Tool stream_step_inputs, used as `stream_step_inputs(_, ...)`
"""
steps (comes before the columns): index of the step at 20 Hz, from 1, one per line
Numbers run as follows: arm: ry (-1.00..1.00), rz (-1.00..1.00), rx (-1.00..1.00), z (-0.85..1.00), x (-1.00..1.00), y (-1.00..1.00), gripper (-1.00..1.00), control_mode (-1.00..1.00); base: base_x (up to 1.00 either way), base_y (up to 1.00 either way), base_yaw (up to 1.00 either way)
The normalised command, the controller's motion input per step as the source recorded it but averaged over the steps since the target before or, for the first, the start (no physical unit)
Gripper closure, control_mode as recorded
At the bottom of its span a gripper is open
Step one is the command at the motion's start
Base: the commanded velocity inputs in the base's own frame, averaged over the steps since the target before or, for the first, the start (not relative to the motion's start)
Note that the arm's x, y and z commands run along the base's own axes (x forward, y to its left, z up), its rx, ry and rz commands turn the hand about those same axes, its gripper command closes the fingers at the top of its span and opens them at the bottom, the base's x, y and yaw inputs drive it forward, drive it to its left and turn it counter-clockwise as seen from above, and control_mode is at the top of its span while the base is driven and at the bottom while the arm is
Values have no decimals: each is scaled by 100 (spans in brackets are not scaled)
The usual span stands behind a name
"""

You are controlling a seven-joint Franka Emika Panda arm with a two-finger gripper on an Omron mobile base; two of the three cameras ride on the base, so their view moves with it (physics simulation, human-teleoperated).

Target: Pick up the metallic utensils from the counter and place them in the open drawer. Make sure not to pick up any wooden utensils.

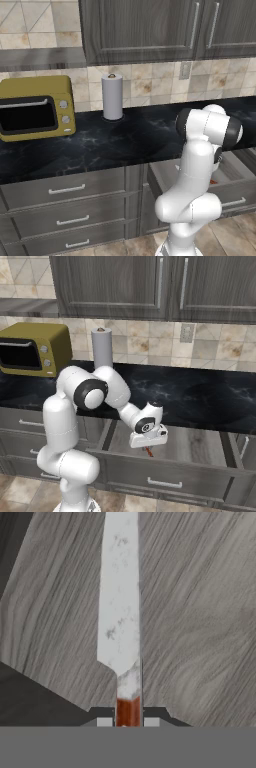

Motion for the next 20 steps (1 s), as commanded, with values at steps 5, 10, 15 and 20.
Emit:
stream_step_inputs(5, -1, -2, 0, -32, 10, 0, 100, -100, 0, 0, 0)
stream_step_inputs(10, -3, -2, 0, -35, 10, 0, 100, -100, 0, 0, 0)
stream_step_inputs(15, -1, -1, 0, -21, 12, 0, 100, -100, 0, 0, 0)
stream_step_inputs(20, 0, 0, 0, 0, 0, 0, 100, -100, 0, 0, 0)
